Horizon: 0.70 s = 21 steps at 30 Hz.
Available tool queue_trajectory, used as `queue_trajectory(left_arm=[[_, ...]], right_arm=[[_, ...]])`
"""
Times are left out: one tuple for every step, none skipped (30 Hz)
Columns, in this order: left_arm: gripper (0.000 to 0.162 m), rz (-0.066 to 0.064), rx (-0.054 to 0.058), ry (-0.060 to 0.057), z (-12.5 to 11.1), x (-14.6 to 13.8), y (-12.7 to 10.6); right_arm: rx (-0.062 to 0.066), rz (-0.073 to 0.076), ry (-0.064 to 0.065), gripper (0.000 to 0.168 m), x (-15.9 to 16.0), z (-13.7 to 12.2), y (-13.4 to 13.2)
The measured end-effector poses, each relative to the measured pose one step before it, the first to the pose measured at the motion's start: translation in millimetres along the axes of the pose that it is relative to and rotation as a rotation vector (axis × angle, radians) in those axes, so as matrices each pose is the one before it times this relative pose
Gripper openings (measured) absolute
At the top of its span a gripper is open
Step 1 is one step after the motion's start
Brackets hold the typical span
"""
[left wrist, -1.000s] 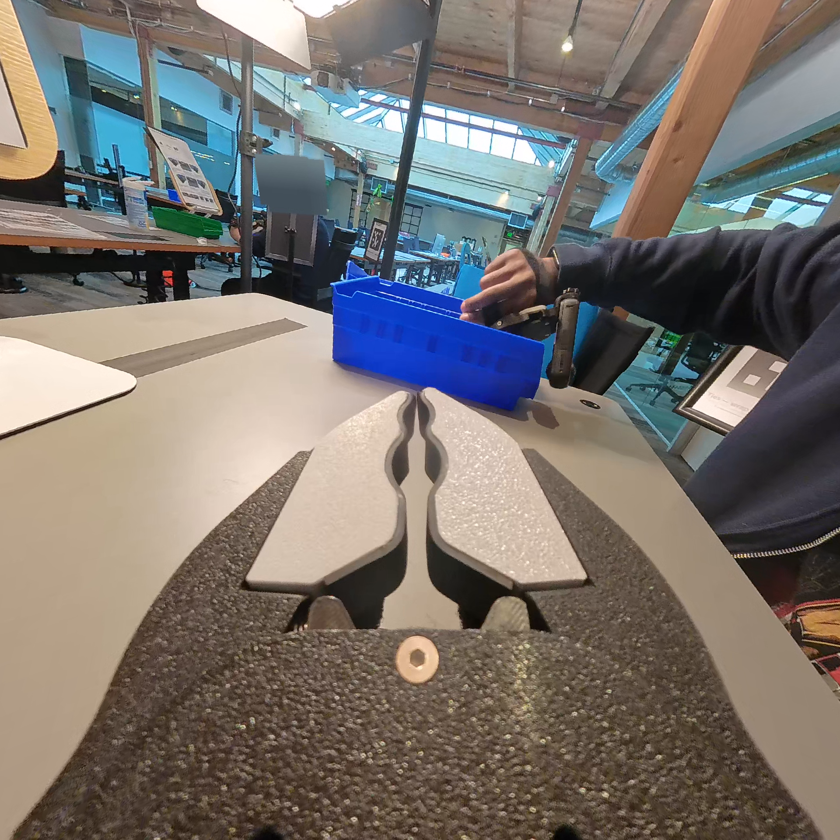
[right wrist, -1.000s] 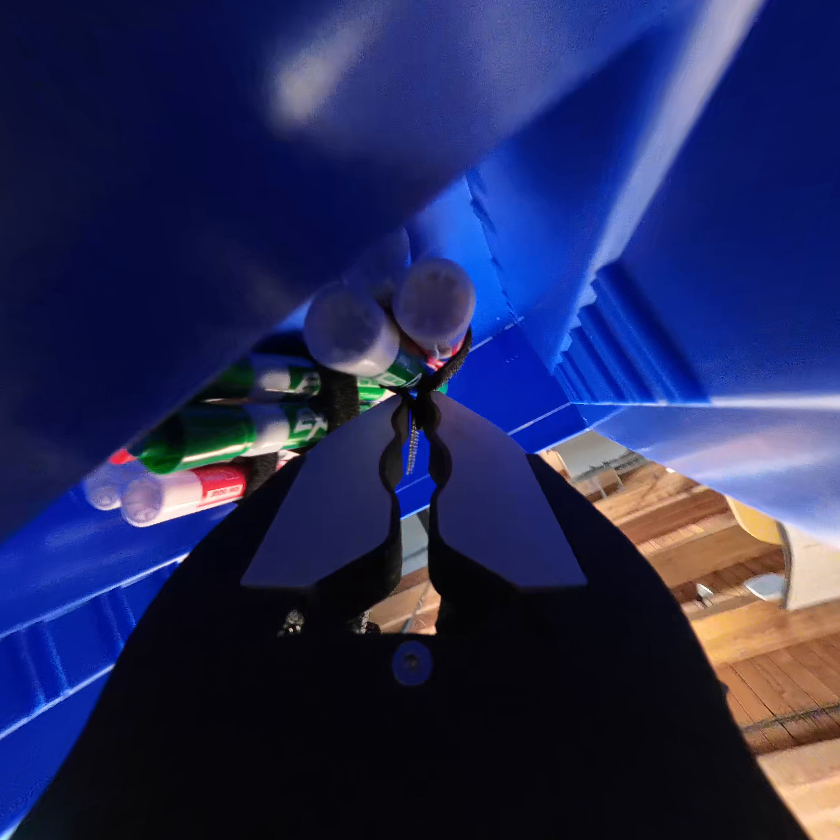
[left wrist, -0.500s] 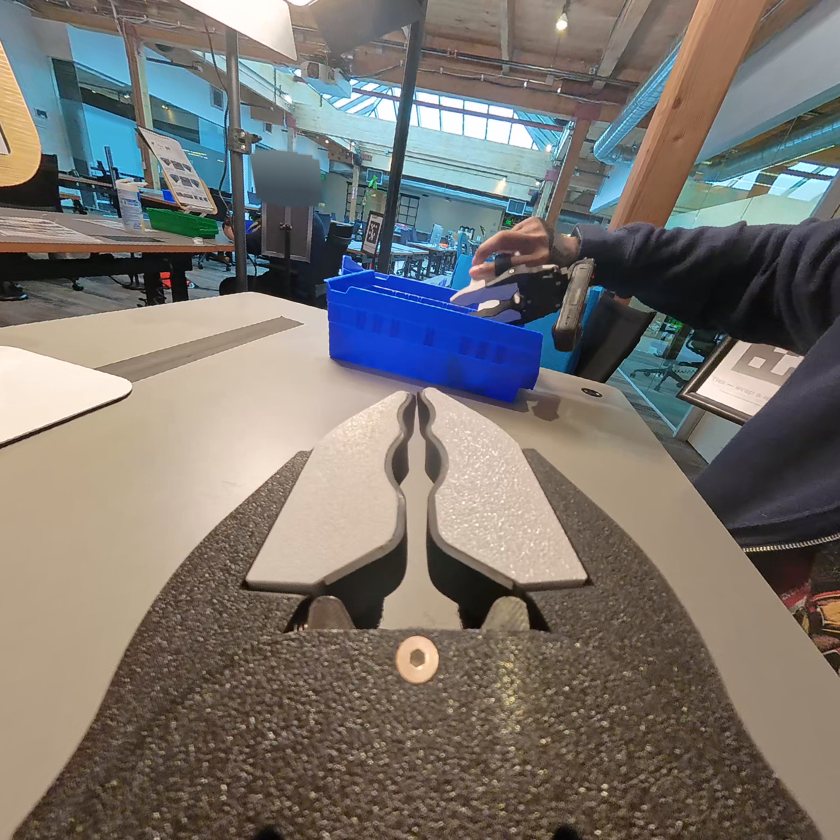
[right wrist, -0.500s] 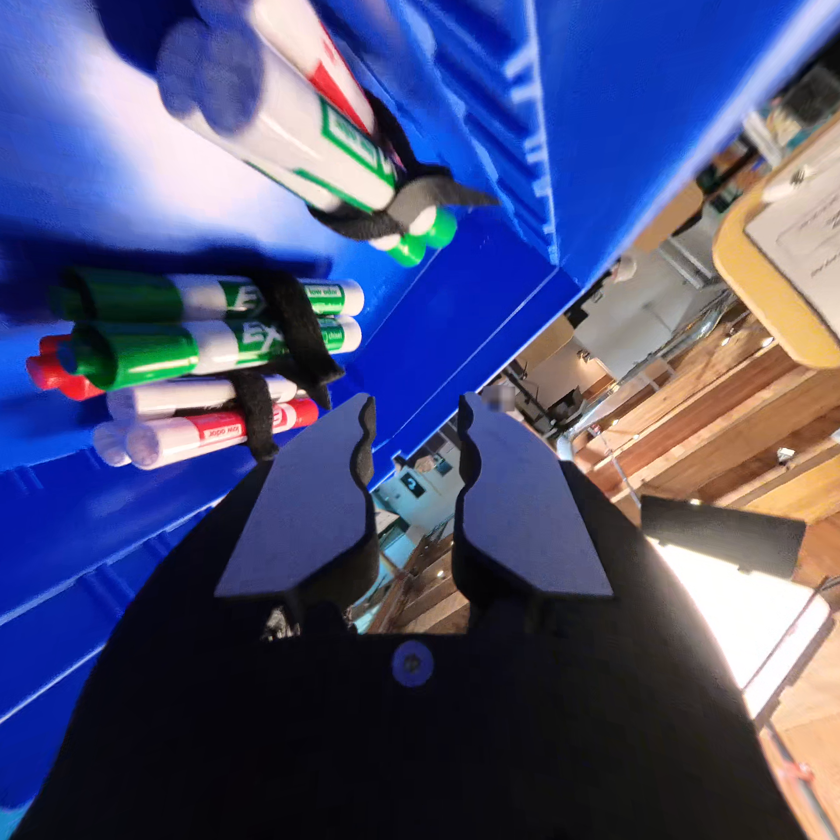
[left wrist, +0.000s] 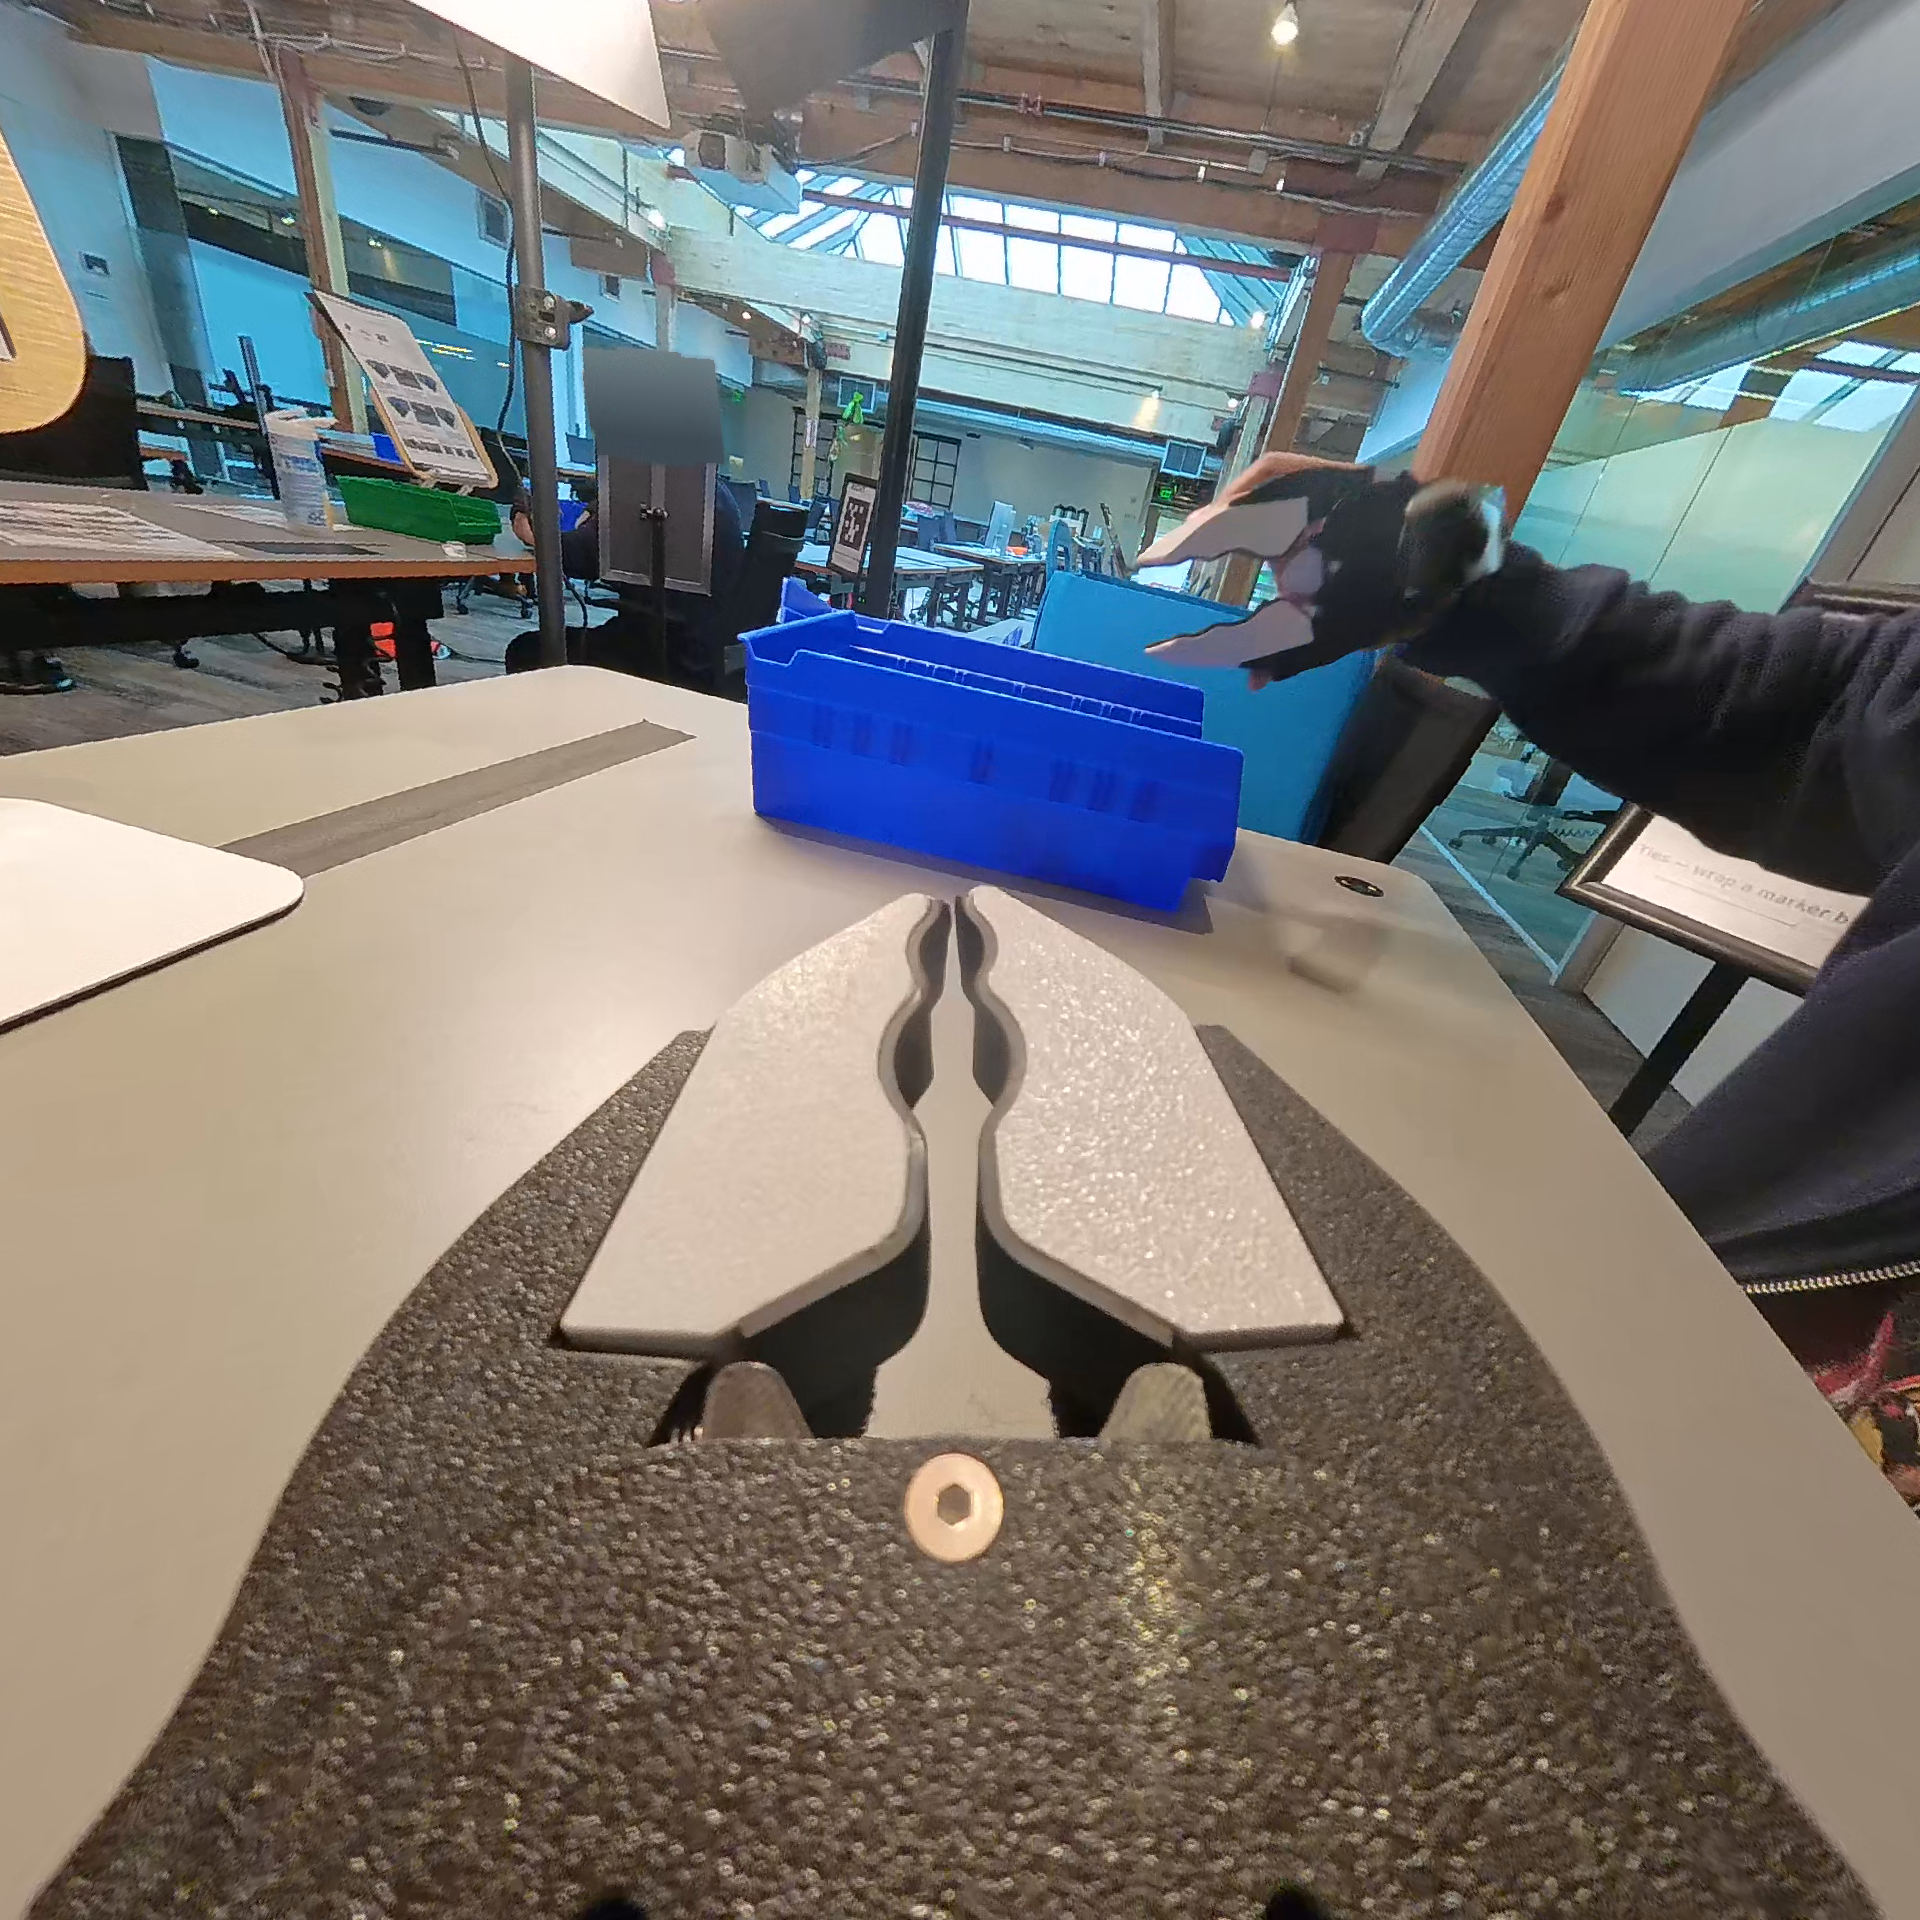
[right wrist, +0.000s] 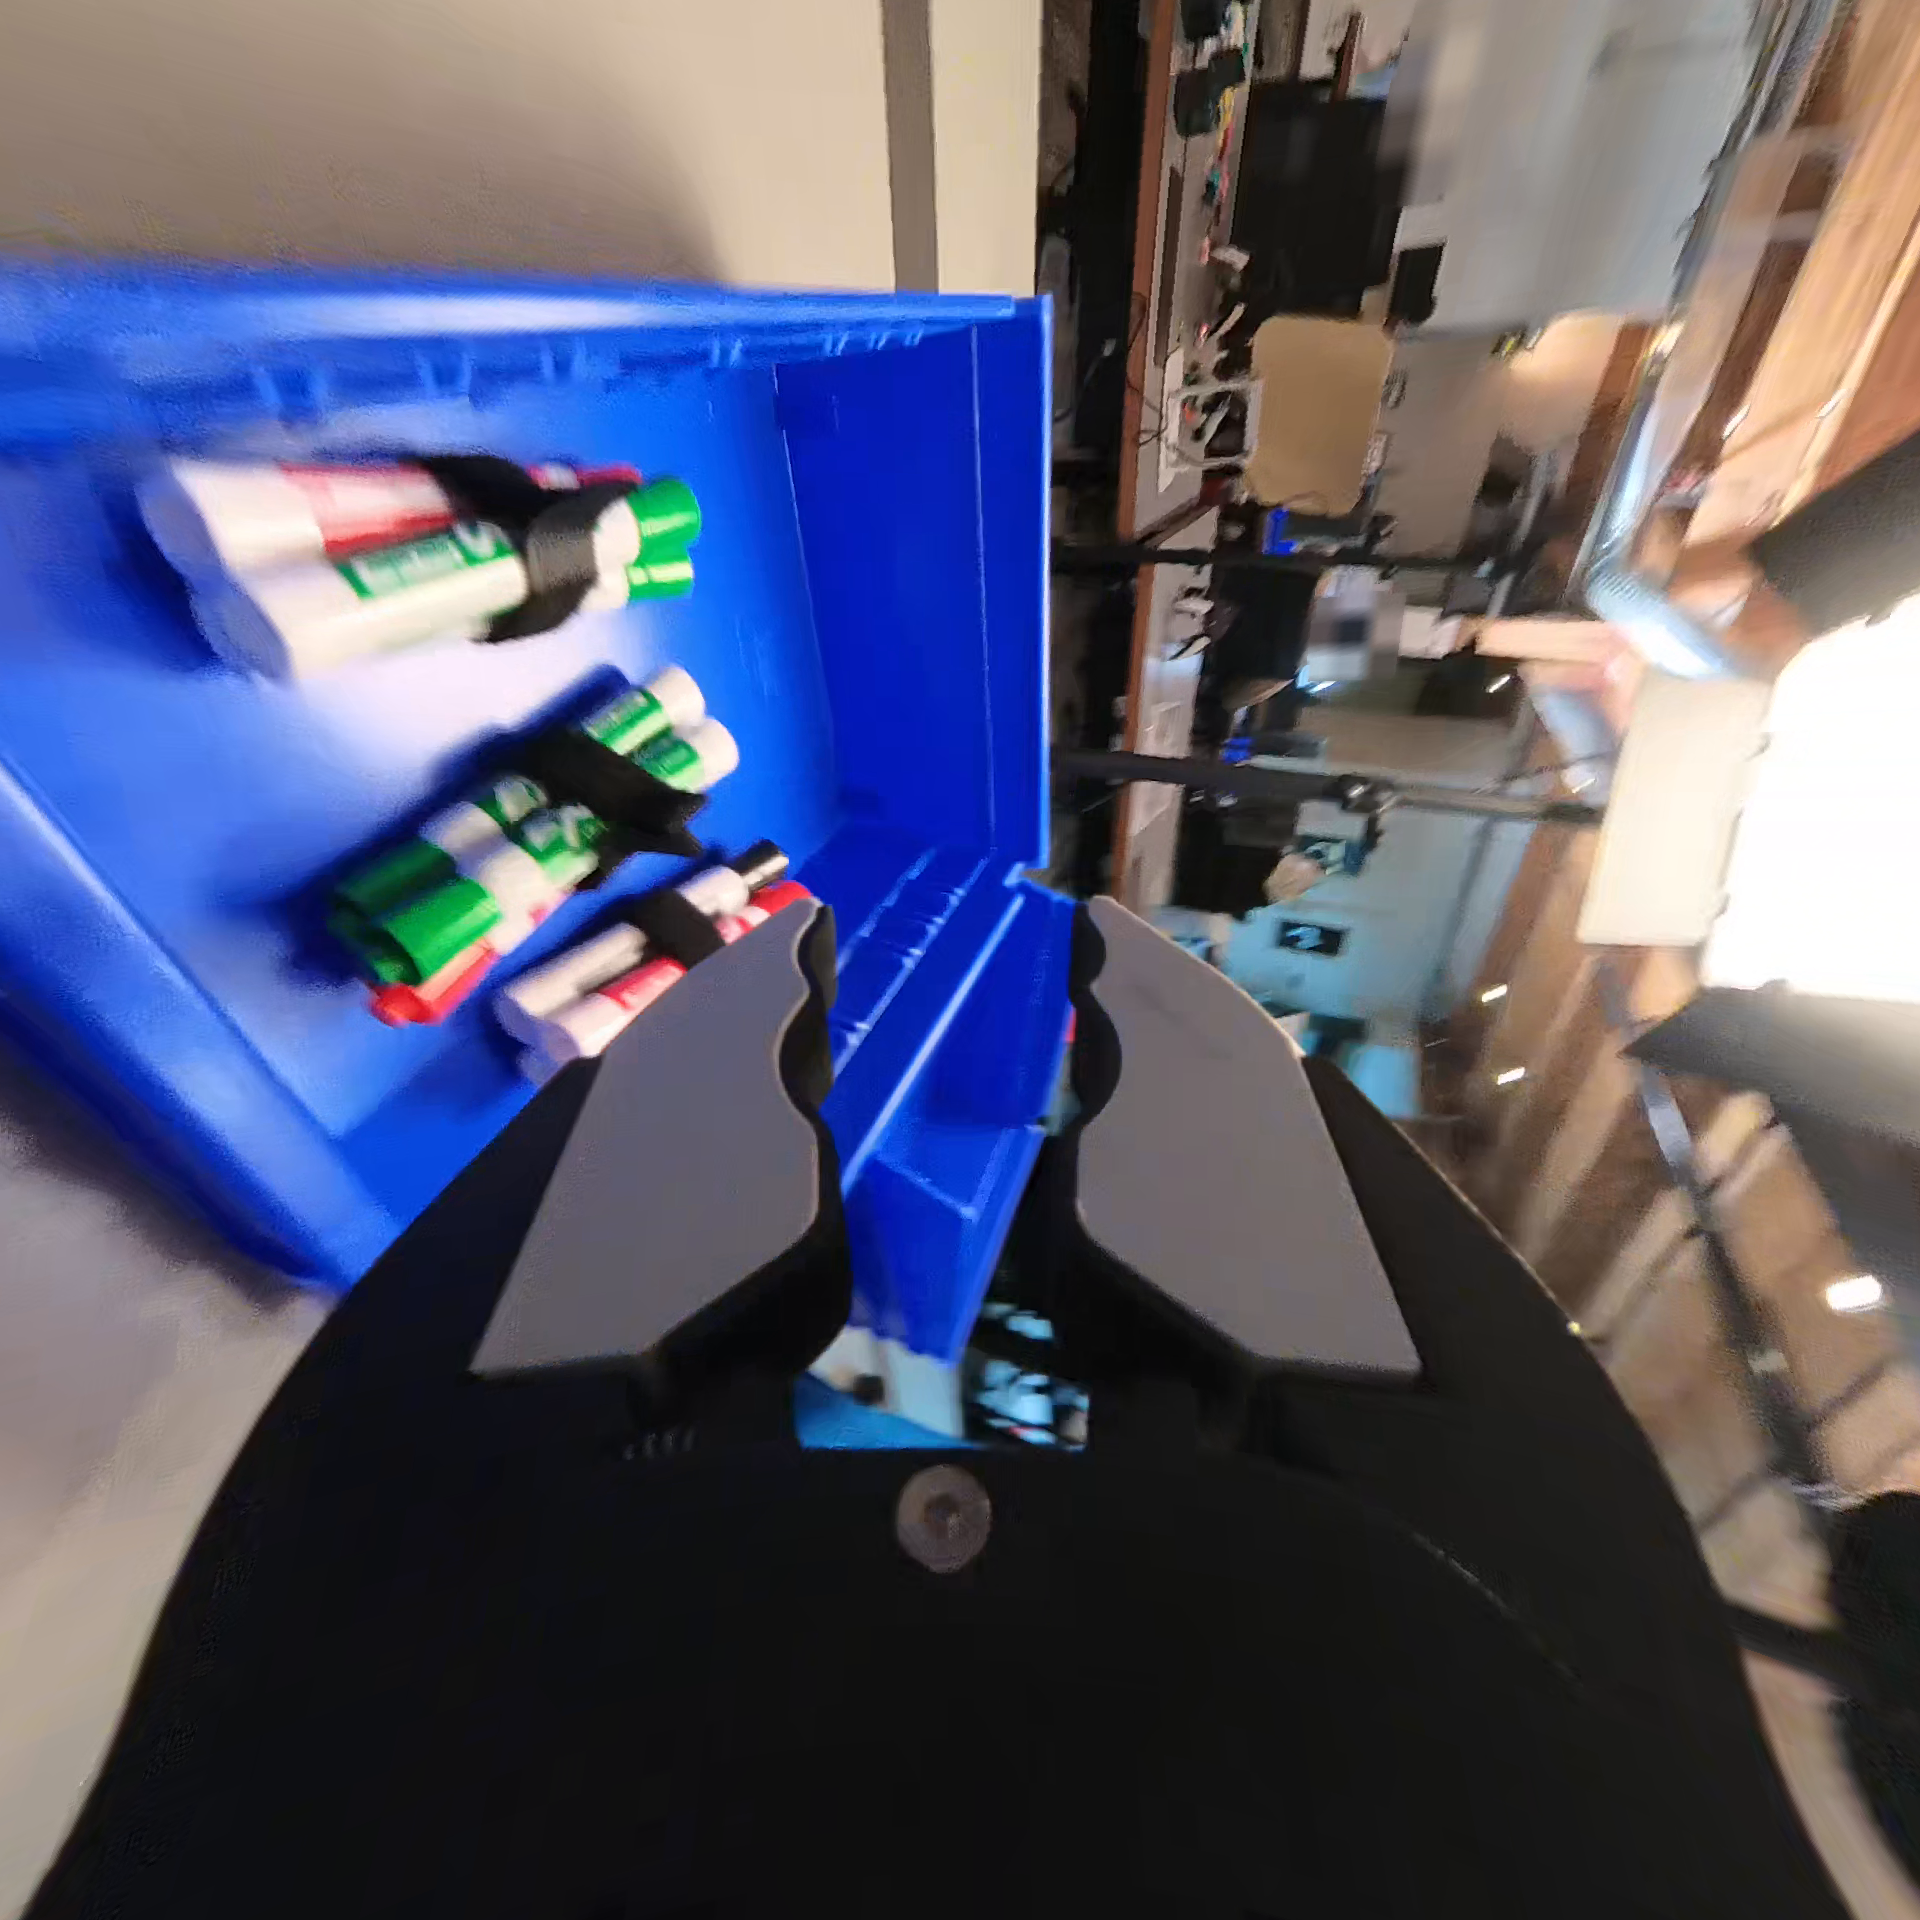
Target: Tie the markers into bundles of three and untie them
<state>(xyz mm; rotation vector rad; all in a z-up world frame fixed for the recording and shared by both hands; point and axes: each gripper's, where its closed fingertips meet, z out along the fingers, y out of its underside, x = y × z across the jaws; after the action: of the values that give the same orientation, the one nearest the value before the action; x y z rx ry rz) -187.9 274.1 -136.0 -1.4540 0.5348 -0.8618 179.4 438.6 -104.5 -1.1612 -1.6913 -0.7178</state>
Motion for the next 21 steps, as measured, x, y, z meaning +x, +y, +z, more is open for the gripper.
queue_trajectory(left_arm=[[0.002,0.0069,-0.0033,-0.0009,0.42,0.70,0.42],[0.003,0.0076,-0.0052,-0.0003,0.64,0.77,0.60],[0.004,0.0085,-0.0061,-0.0014,0.60,0.72,0.62],[0.005,0.0134,-0.0088,-0.0037,0.58,0.34,0.90],[0.006,0.0173,-0.0117,-0.0093,0.39,-0.35,1.07],[0.008,0.0168,-0.0115,-0.0091,0.30,-0.38,1.18],[0.009,0.0120,-0.0101,-0.0082,0.40,-0.41,1.01],[0.011,0.0047,-0.0083,-0.0091,0.31,-0.86,0.96],[0.012,0.0003,-0.0064,-0.0063,0.55,-0.61,0.66],[0.013,0.0003,-0.0048,-0.0045,0.52,-0.38,0.65],[0.014,0.0011,-0.0036,-0.0035,0.40,-0.22,0.40],[0.014,-0.0005,-0.0044,-0.0027,0.41,-0.07,0.59],[0.015,-0.0011,-0.0038,-0.0005,0.45,0.26,0.52],[0.015,-0.0008,-0.0029,0.0014,0.52,0.48,0.39],[0.015,-0.0014,-0.0026,0.0014,0.46,0.45,0.35],[0.015,-0.0015,-0.0029,0.0019,0.58,0.51,0.39],[0.015,-0.0006,-0.0031,0.0011,0.50,0.43,0.42],[0.016,-0.0009,-0.0043,-0.0010,0.42,0.17,0.56],[0.016,-0.0026,-0.0062,-0.0028,0.54,-0.24,0.77],[0.017,-0.0025,-0.0075,-0.0036,0.52,-0.28,0.94],[0.017,-0.0021,-0.0097,-0.0089,0.15,-0.90,1.13]], right_arm=[[-0.0003,0.0945,-0.0225,0.046,-0.03,-6.72,-4.60],[0.0067,0.1033,-0.0236,0.050,-1.57,-7.05,-6.17],[0.0161,0.1151,-0.0326,0.053,-4.66,-7.51,-8.07],[0.0235,0.1240,-0.0433,0.054,-8.35,-7.43,-9.15],[0.0315,0.1249,-0.0567,0.057,-12.61,-6.99,-9.48],[0.0351,0.1214,-0.0626,0.058,-15.92,-5.83,-8.30],[0.0360,0.1171,-0.0522,0.058,-15.92,-3.83,-5.85],[0.0383,0.1045,-0.0366,0.058,-14.22,-1.86,-3.21],[0.0399,0.0887,-0.0162,0.058,-10.82,-0.70,-0.44],[0.0430,0.0837,-0.0081,0.058,-8.03,-0.25,1.47],[0.0381,0.0794,-0.0098,0.058,-6.04,0.15,2.90],[0.0251,0.0629,-0.0038,0.058,-2.78,0.80,4.48],[0.0048,0.0386,0.0090,0.059,1.08,1.47,6.10],[-0.0103,0.0191,0.0106,0.061,2.99,2.14,6.34],[-0.0163,0.0139,-0.0001,0.062,2.37,2.47,5.30],[-0.0123,0.0145,-0.0086,0.063,1.26,2.07,2.93],[-0.0045,0.0094,-0.0065,0.063,0.98,1.45,0.73],[-0.0059,0.0025,0.0012,0.063,1.60,1.58,0.45],[-0.0109,-0.0020,0.0017,0.063,1.18,2.13,1.19],[-0.0118,-0.0019,-0.0004,0.063,0.43,2.59,1.46],[-0.0110,0.0007,0.0018,0.063,0.46,2.77,1.71]])
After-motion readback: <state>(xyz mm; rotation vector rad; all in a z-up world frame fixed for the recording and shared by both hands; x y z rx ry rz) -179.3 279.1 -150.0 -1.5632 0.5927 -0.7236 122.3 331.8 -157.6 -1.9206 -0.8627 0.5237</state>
